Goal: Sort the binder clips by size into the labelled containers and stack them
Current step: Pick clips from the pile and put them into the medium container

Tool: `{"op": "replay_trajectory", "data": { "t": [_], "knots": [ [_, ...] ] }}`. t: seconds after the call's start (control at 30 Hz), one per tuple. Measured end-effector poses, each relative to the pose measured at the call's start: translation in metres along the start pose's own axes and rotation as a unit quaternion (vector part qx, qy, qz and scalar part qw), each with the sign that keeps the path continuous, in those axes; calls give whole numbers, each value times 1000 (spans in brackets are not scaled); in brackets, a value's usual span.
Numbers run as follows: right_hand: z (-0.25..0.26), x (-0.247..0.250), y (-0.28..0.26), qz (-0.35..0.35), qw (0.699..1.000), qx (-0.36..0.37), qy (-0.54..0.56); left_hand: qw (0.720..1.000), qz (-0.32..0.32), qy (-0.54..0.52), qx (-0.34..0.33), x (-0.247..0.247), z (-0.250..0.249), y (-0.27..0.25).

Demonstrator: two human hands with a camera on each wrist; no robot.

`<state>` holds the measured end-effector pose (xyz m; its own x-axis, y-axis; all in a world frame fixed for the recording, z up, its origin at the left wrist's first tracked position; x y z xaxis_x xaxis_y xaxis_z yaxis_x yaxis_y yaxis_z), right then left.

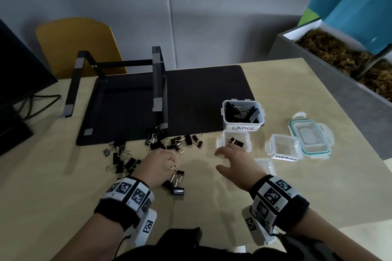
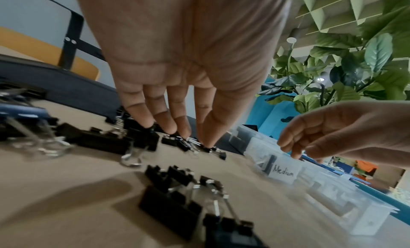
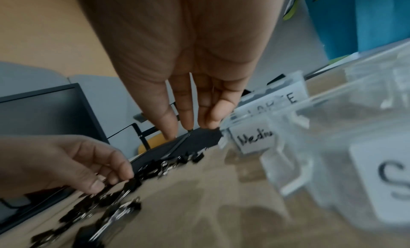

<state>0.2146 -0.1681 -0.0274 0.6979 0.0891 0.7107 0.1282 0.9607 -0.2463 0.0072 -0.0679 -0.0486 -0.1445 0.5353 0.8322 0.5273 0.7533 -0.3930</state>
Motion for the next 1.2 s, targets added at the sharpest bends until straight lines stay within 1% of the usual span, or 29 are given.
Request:
{"op": "replay_trajectory", "data": {
  "t": [0.13, 0.23, 0.37, 0.43, 0.5, 0.6, 0.7, 0.83, 0.93, 1.1, 1.2],
  "knots": [
    [9, -31, -3, 48, 999, -1, 14, 1000, 30, 7, 1, -1, 13, -10],
    [14, -53, -4, 84, 996, -7, 9, 999, 42, 19, -18, -5, 15, -14],
    [19, -74, -4, 109, 994, -10, 12, 999, 5, 32, -8, -6, 23, -14],
    [24, -81, -3, 103, 995, -14, 3, 999, -5, 50, 11, -6, 26, -15],
    [29, -87, 0, 90, 996, -23, -8, 996, 3, 84, 26, -8, 26, -17],
    [37, -96, 3, 78, 996, -13, -46, 991, 9, 131, 29, -12, 24, -19],
    [40, -101, 6, 63, 996, -9, -59, 992, -7, 124, 19, -16, 21, -16],
    [39, -99, 13, 28, 998, -35, -37, 993, -34, 113, 3, -17, 18, -11],
    [40, -101, 14, 11, 999, -41, -33, 993, -37, 114, 5, -19, 19, -7],
    [42, -101, 19, 10, 996, -55, -67, 992, -36, 123, 19, -20, 16, -3],
    [38, -94, 22, 19, 995, -66, -69, 993, -41, 105, 39, -16, 18, -3]
  ]
}}
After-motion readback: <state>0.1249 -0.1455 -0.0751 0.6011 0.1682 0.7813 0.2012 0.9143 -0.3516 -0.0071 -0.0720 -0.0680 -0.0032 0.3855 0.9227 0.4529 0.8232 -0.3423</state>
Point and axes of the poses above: each hand's wrist, its own y-axis towards the middle knuckle, its own x-axis out of the back of the hand, z = x × y, the point moved 2 cm from there along y, towards the middle knuckle, and after that the axes turned 8 degrees about y, right-handed, at the moved point
